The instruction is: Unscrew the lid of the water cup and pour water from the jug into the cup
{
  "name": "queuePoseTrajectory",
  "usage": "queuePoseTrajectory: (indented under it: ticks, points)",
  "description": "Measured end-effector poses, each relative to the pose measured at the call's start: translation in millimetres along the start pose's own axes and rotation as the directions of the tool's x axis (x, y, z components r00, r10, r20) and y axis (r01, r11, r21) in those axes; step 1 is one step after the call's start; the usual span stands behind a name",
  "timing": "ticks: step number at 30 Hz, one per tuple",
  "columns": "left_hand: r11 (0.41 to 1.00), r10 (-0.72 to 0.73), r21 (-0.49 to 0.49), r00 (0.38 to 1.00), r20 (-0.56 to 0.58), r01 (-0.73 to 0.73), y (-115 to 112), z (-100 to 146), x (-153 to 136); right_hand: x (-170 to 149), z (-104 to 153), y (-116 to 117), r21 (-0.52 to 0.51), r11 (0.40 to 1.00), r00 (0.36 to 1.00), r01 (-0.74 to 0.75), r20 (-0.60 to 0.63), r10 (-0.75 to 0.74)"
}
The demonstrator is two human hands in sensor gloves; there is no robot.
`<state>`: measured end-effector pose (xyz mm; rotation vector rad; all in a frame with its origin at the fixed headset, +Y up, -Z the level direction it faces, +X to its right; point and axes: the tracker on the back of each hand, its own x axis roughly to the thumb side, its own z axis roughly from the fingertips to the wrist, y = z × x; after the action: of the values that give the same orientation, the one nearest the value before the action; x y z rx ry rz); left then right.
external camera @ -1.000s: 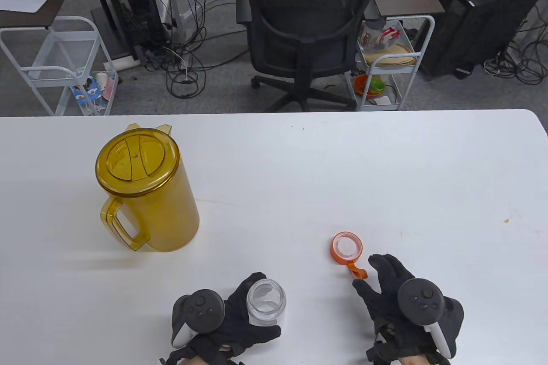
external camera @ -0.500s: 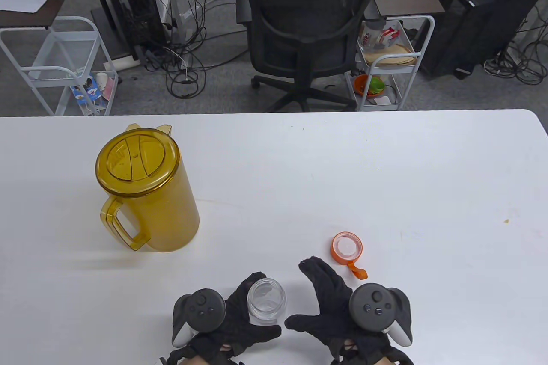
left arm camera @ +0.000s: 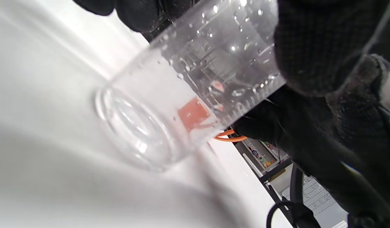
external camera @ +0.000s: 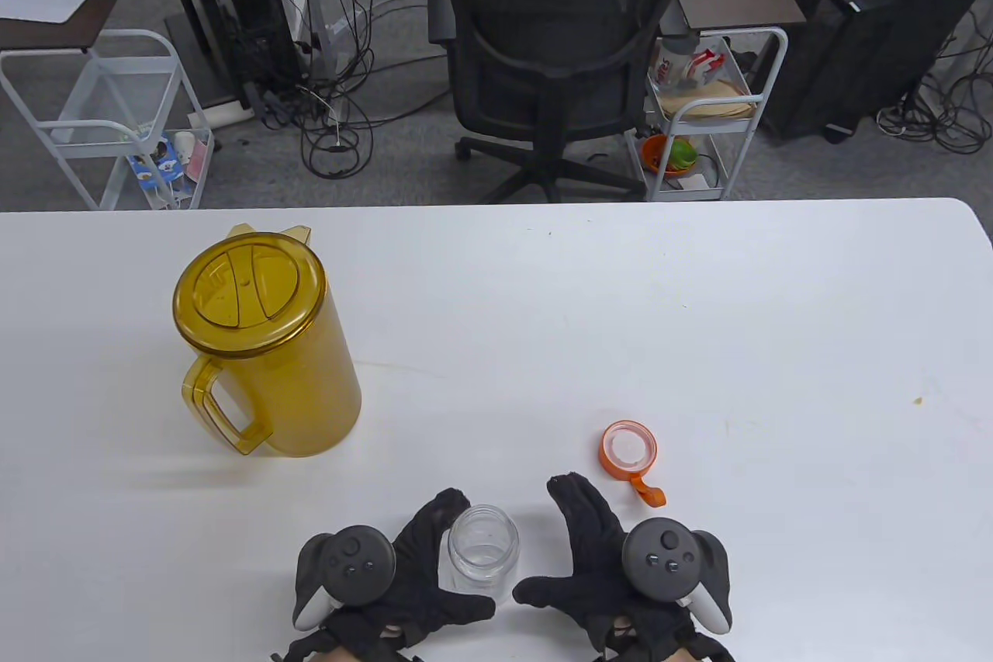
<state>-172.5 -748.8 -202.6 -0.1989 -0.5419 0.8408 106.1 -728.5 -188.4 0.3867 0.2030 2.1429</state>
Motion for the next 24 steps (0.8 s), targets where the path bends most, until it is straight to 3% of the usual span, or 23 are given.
queuePoseTrajectory:
  ticks: [5,8,12,16,18,21,24]
  points:
    - [0.999,-0.005,-0.038,1.0,0.024,0.006,23.6,2.2,7.7,0.6,2.0,-0.6,-0.014,1.0,1.0,-0.022,0.014,0.023]
    - [1.0,0.002,0.005,0.999,0.047,-0.002,46.0,7.0,11.9,2.9,2.4,-1.2,0.0,0.993,0.993,-0.114,0.037,0.114]
    - [0.992,0.036,0.119,0.998,0.047,-0.042,76.2,17.7,13.0,7.4,4.9,-0.9,-0.022,0.991,0.989,-0.135,0.06,0.137]
    - [0.965,0.047,0.261,0.998,-0.042,-0.035,109.7,33.3,12.1,9.0,6.6,-2.1,-0.048,0.986,0.985,-0.161,0.06,0.163]
    - [0.91,0.055,0.413,0.996,-0.065,-0.024,124.5,42.8,11.0,9.0,6.7,-2.9,-0.063,0.977,0.976,-0.205,0.058,0.209]
    - [0.778,0.027,0.624,0.988,-0.153,0.076,140.8,57.8,3.7,9.2,7.3,-4.1,-0.091,0.971,0.972,-0.222,0.054,0.227]
    - [0.726,0.005,0.664,0.964,-0.266,0.18,148.5,61.4,-6.6,9.9,9.0,-6.2,-0.119,0.972,0.975,-0.204,0.065,0.213]
